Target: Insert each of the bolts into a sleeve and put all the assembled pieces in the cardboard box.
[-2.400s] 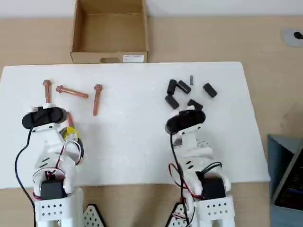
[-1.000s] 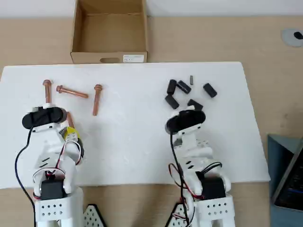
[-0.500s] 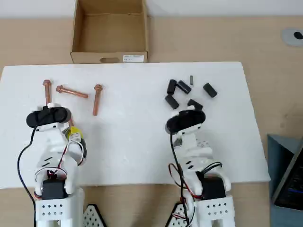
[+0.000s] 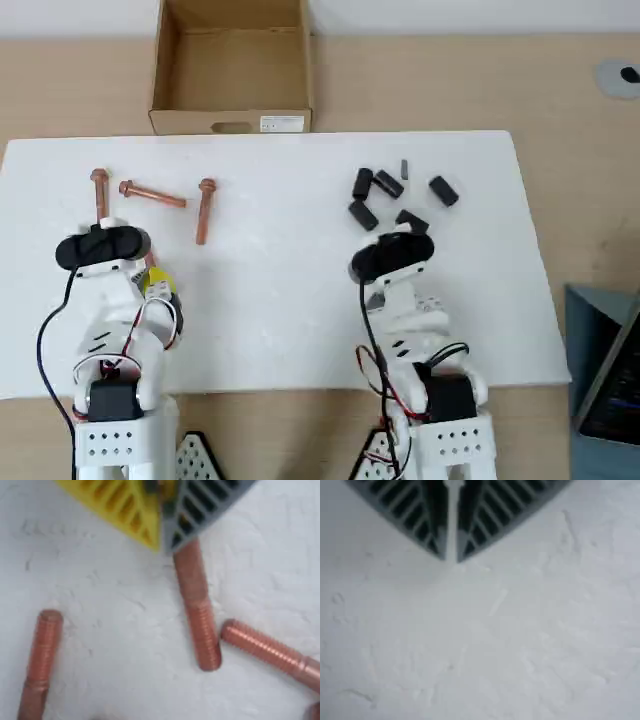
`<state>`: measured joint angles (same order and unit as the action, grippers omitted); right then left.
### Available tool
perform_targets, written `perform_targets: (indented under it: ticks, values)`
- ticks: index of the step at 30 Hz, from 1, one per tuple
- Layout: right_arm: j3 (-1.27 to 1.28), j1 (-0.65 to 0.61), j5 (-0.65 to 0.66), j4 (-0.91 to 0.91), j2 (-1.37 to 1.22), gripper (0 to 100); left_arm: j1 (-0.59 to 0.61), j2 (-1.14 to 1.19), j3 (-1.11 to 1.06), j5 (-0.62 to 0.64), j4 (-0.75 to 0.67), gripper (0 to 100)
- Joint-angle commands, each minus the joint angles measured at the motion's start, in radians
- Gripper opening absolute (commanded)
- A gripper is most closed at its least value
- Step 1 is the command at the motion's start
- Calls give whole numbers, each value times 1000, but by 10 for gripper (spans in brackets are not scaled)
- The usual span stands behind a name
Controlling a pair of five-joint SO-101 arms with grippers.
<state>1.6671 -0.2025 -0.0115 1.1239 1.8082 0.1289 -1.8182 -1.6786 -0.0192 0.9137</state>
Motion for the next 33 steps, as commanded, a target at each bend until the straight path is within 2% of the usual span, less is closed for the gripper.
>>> perform_targets:
  ticks: [1, 8, 13, 17, 22, 33]
  values:
    - [-113, 12, 2, 23, 111, 9, -3, -7, -11, -3, -15, 6]
    - [-216, 35, 5, 94, 108, 9, -3, -5, 97, -2, -6, 6]
    - [-325, 113, 6, 97, 33, 9, -6, -5, 198, -2, 118, 6]
    - [-487, 119, 2, 97, -188, 9, -6, -5, 278, -2, 187, 6]
    - [-776, 134, 0, 114, -567, 9, -6, 70, 354, -5, 193, 6]
    - [-1391, 285, 12, 275, -1256, 9, -6, 661, 695, -6, 192, 6]
